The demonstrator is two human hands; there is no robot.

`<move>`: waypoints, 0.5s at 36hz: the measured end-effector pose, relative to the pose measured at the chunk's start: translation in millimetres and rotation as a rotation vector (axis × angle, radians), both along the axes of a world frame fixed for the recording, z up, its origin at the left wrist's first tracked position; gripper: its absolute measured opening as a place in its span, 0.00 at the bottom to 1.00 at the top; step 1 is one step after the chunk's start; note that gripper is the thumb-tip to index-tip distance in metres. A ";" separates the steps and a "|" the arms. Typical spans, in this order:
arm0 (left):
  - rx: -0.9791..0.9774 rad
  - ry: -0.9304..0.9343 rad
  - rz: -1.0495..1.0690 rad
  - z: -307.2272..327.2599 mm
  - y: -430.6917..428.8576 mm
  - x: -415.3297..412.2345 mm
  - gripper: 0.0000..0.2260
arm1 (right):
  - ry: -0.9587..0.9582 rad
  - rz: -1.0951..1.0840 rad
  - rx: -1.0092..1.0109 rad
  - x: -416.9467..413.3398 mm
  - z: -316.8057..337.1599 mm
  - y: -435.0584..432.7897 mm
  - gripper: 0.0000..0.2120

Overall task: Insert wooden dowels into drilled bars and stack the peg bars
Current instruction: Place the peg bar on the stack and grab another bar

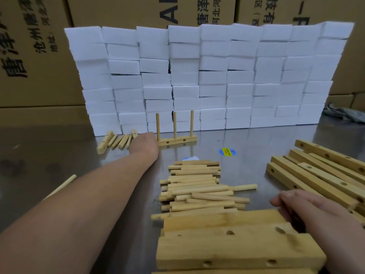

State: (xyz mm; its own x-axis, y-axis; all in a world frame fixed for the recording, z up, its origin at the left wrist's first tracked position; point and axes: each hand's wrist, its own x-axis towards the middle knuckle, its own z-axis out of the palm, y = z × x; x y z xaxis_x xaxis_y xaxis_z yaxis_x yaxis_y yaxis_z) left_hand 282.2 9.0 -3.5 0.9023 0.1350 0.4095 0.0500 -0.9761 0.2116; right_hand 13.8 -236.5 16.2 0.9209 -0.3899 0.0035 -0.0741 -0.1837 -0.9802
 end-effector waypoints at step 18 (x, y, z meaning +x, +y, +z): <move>-0.053 0.039 -0.037 1.4 -2.3 -2.5 0.11 | -0.020 0.023 0.040 2.3 -3.5 -5.2 0.16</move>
